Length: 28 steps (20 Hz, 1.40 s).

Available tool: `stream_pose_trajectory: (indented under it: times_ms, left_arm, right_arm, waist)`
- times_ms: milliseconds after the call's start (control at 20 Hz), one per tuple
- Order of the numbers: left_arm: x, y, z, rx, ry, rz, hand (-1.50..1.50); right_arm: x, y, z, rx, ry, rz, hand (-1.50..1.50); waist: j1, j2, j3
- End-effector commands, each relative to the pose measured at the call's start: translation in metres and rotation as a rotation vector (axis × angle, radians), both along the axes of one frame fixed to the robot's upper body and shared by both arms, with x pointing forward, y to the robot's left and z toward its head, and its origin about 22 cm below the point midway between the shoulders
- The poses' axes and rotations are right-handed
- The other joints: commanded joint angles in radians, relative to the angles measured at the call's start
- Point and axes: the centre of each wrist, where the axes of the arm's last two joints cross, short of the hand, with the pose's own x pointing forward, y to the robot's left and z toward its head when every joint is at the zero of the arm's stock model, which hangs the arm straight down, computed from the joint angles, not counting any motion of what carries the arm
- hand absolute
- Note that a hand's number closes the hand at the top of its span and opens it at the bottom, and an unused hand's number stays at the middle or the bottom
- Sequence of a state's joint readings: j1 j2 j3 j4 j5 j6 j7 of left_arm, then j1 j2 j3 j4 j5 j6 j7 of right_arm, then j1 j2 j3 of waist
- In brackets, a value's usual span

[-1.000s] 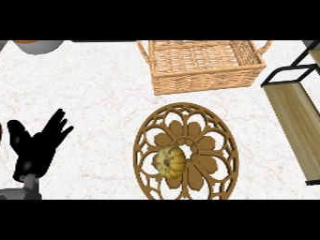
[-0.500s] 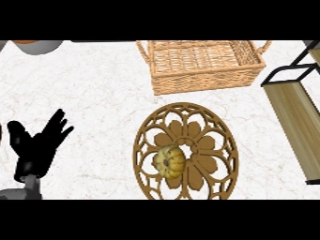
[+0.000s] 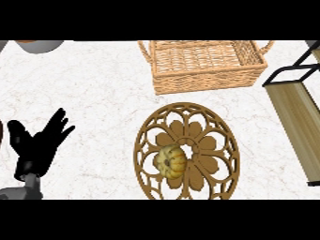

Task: Pick the eggplant from the placemat and place it in the tiered shelf

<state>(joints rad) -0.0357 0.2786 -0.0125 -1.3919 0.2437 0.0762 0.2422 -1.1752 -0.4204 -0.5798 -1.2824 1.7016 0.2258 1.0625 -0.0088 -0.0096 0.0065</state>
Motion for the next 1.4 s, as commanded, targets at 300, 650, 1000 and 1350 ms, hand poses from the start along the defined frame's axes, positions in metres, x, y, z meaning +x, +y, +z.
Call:
stream_pose_trajectory:
  times_ms: [300, 650, 1000, 1350]
  left_arm:
    - [-0.001, -0.015, -0.007, 0.003, 0.076, 0.001, 0.00]
    - [0.002, 0.001, 0.000, -0.008, 0.069, 0.003, 0.00]
    - [-0.009, 0.004, -0.008, 0.005, 0.083, -0.008, 0.00]
    - [-0.002, 0.012, -0.005, 0.007, 0.069, -0.004, 0.00]
  right_arm:
    - [-0.018, -0.033, -0.024, 0.053, 0.029, -0.081, 1.50]
    - [-0.025, -0.036, -0.031, 0.058, 0.014, -0.043, 1.50]
    - [-0.026, -0.028, -0.023, 0.050, -0.047, -0.092, 1.50]
    - [-0.052, -0.040, -0.004, 0.038, -0.317, -0.100, -1.50]
  waist:
    - [0.008, 0.008, -0.006]
    - [0.009, 0.008, -0.007]
    - [0.016, 0.009, -0.007]
    - [0.011, 0.008, -0.006]
